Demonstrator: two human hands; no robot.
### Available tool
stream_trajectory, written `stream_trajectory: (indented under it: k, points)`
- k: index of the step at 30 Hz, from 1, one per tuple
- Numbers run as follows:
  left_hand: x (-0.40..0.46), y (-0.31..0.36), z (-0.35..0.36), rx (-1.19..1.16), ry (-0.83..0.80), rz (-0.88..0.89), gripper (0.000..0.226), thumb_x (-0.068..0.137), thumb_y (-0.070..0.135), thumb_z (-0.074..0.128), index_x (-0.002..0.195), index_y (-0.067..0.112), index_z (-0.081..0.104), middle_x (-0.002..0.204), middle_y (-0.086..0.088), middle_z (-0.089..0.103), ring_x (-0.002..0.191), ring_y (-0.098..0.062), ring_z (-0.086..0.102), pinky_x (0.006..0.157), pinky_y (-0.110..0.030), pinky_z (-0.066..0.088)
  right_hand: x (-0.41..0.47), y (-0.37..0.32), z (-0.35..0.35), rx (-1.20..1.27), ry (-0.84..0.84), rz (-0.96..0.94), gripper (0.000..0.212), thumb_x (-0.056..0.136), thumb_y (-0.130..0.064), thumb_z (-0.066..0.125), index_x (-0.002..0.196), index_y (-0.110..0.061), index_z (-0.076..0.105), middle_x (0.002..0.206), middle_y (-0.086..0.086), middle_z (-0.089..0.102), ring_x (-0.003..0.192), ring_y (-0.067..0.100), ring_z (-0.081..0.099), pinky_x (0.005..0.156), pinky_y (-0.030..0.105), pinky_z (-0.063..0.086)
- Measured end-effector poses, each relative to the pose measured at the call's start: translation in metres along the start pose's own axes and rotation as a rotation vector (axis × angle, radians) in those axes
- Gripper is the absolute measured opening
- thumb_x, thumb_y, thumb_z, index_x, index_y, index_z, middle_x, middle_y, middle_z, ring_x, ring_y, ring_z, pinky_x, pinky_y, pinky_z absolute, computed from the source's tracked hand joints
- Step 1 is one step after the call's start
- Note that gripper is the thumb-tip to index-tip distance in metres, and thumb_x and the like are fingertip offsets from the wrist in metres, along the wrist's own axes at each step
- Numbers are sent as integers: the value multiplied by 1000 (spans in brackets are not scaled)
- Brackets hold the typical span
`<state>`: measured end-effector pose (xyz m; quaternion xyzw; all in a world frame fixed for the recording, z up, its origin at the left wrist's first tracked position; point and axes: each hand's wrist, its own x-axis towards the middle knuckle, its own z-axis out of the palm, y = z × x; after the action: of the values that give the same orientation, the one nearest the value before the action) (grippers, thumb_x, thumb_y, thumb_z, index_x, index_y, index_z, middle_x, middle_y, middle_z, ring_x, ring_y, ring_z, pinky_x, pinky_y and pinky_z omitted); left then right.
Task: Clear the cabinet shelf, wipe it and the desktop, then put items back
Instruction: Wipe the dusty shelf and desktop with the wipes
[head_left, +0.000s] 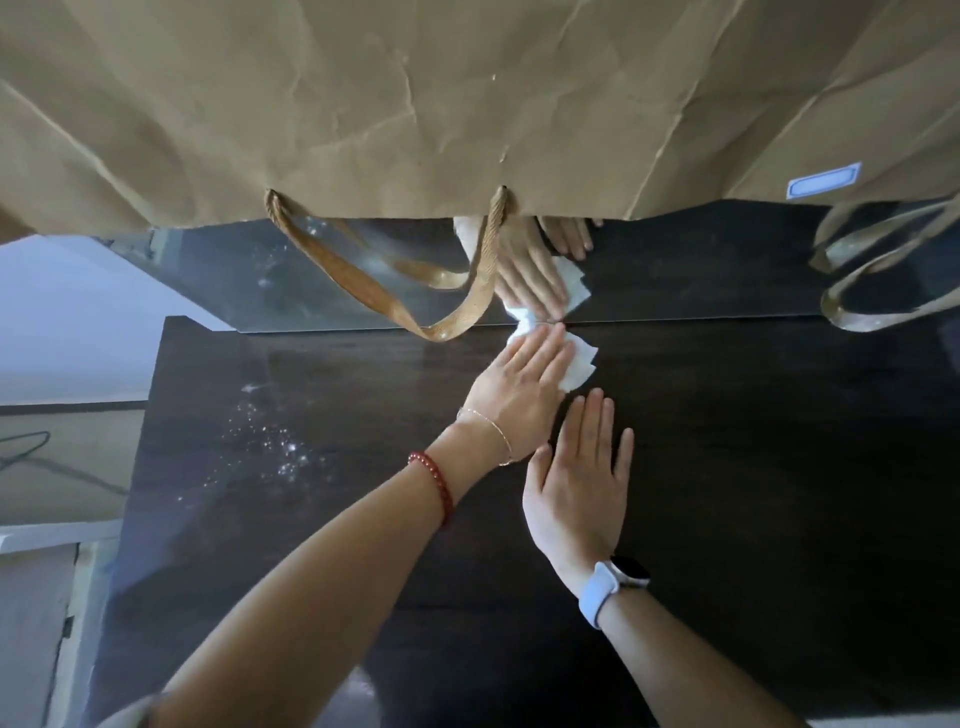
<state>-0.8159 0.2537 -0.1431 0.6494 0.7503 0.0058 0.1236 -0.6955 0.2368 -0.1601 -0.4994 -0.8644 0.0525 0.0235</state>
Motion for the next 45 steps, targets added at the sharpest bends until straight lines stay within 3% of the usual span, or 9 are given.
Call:
stream_trajectory:
  k: [5, 9, 16, 19, 22, 28, 35, 39, 45]
  points:
    - [-7, -31, -1, 116, -38, 135, 55, 96, 35, 13, 145, 11, 6, 155, -9, 5, 143, -20, 2, 114, -31, -6, 1, 5, 2, 11, -2, -10, 56, 89, -27, 27, 137, 0, 35, 147, 18, 32, 138, 27, 27, 112, 44, 14]
    - [-76, -88, 10, 104, 56, -160, 59, 94, 39, 17, 138, 3, 34, 143, -19, 39, 132, -33, 37, 111, -38, 18, 0, 6, 4, 36, 6, -2, 58, 89, -27, 28, 139, 1, 31, 149, 18, 28, 139, 27, 24, 112, 45, 13]
    - [-127, -119, 3, -25, 45, -744, 63, 95, 42, 18, 144, 4, 13, 153, -19, 10, 142, -30, 9, 116, -42, 10, 0, 3, 5, 18, 4, 5, 62, 88, -31, 26, 139, 4, 29, 149, 21, 27, 139, 30, 22, 112, 48, 11]
    - [-100, -80, 6, 51, 101, -515, 67, 89, 44, 20, 138, 0, 32, 145, -22, 33, 135, -36, 31, 110, -45, 25, 1, -11, 3, 36, -9, -2, 64, 86, -31, 25, 137, 7, 29, 147, 26, 27, 138, 34, 23, 112, 50, 13]
    - [-96, -63, 9, 54, 1, -298, 62, 92, 42, 15, 139, 4, 30, 146, -17, 32, 136, -32, 29, 111, -44, 24, -4, -40, 4, 30, -35, -90, 63, 86, -30, 26, 136, 8, 31, 146, 26, 29, 138, 34, 25, 111, 47, 11]
    - [-169, -169, 6, 35, 15, -469, 63, 91, 41, 18, 136, 0, 36, 143, -23, 36, 131, -37, 35, 106, -48, 30, -20, -98, 11, 32, -23, -123, 62, 86, -29, 26, 136, 8, 32, 146, 26, 29, 137, 35, 25, 112, 47, 12]
    - [-185, -223, -7, -125, 44, -767, 57, 98, 32, 19, 144, 3, 2, 154, -17, -3, 142, -30, -5, 117, -40, -1, -22, -114, 13, -23, -11, -50, 63, 87, -30, 22, 138, 7, 29, 147, 26, 27, 138, 35, 23, 112, 50, 16]
    - [-163, -182, -2, -76, 105, -574, 62, 93, 34, 16, 142, -2, 12, 151, -25, 11, 141, -36, 6, 116, -42, 4, -22, -117, 14, -25, -5, -36, 64, 87, -31, 21, 138, 7, 29, 147, 25, 27, 138, 35, 23, 112, 50, 18]
    - [-166, -176, 1, 9, 11, -278, 61, 97, 42, 17, 145, 10, -3, 155, -10, -4, 143, -22, -6, 115, -33, -6, -24, -117, 15, 1, 9, -39, 63, 88, -30, 22, 138, 7, 29, 148, 25, 26, 139, 34, 23, 112, 50, 17]
